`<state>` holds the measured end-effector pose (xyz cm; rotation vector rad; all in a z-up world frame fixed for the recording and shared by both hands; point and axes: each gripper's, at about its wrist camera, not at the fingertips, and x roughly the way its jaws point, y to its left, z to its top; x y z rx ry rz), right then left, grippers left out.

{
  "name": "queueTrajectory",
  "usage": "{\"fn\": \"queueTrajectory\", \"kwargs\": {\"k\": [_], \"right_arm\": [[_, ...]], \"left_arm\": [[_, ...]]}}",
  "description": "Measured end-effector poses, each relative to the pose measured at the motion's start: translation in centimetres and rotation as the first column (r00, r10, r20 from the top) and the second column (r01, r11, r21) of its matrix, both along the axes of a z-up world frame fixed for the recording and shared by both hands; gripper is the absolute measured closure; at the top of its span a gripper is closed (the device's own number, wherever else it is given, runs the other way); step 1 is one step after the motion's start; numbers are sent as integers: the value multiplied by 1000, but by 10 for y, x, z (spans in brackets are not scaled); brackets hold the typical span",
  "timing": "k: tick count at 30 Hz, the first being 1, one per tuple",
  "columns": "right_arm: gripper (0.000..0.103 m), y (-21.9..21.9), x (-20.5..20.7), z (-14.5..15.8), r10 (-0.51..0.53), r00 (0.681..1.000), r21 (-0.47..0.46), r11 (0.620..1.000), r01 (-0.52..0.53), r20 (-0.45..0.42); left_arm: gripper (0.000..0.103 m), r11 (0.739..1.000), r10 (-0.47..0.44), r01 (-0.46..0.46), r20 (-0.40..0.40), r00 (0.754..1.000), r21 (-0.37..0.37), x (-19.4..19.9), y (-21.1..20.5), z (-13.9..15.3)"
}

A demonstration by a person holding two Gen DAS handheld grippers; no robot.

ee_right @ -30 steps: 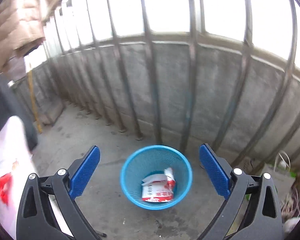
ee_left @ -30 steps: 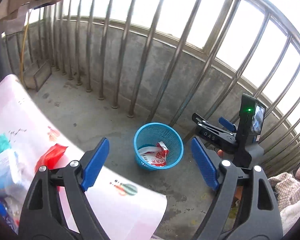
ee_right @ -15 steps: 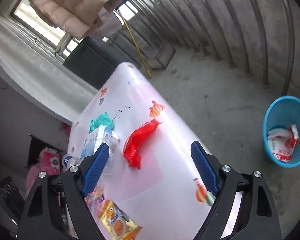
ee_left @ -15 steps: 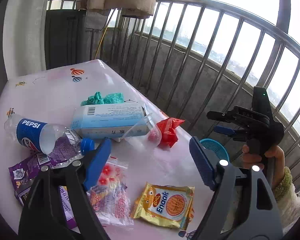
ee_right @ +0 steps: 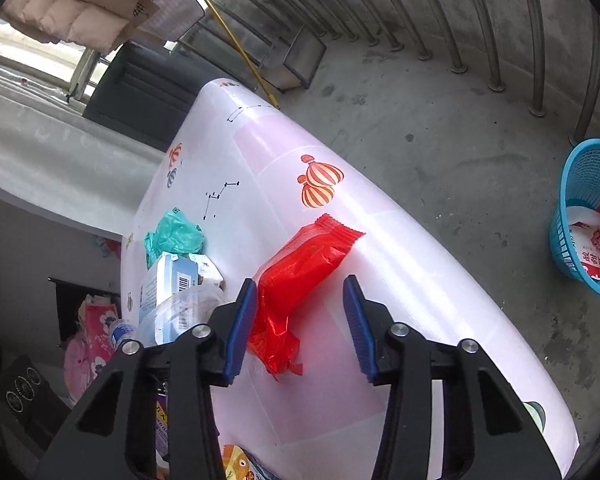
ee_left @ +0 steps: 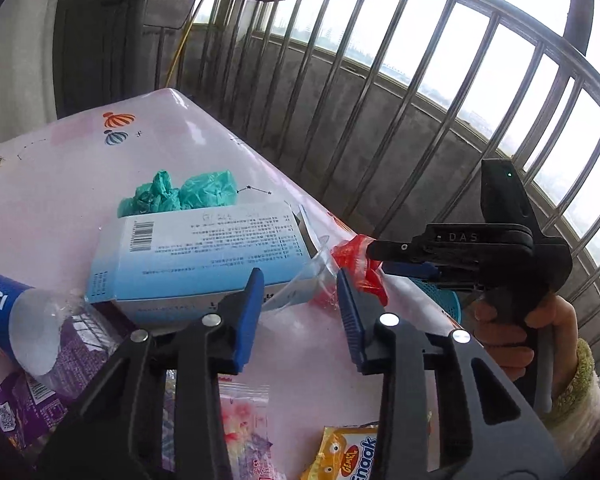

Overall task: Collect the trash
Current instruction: 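Close the right tool on the red wrapper, then lift the red wrapper with the right tool and carry it over the basket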

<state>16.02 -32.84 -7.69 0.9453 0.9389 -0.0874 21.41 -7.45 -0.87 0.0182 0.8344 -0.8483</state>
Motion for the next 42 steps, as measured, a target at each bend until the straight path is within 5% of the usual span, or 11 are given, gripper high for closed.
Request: {"fn": "queueTrajectory", "kwargs": {"k": [6,20,23,25,35,42], "right_arm": [[93,1,1,-2,43,999,19,999,-43,4],[98,-12,-20,12,38,997,61,997,-42,65],[88,-19,-20,14,19,997,114,993,-28,78],[60,-22,-18,12,-18,997,141,990,8,69],[50,-26,15,-13,-129,992,183,975,125,6],[87,-13,27,-14,-81,997,102,992,81,4]], "left_arm": [[80,997,-70,69,-66,995,-15,-8,-7,-10],[99,990,-140,139,-70,988,-16,-28,-18,-12],[99,992,-129,129,-66,989,-9,-31,-16,-12],[99,992,-125,125,-67,990,-14,-32,-14,-14],[99,994,-106,105,-76,991,-28,-32,-13,-15],[99,994,-103,101,-76,992,-31,-30,-13,-14]]}}
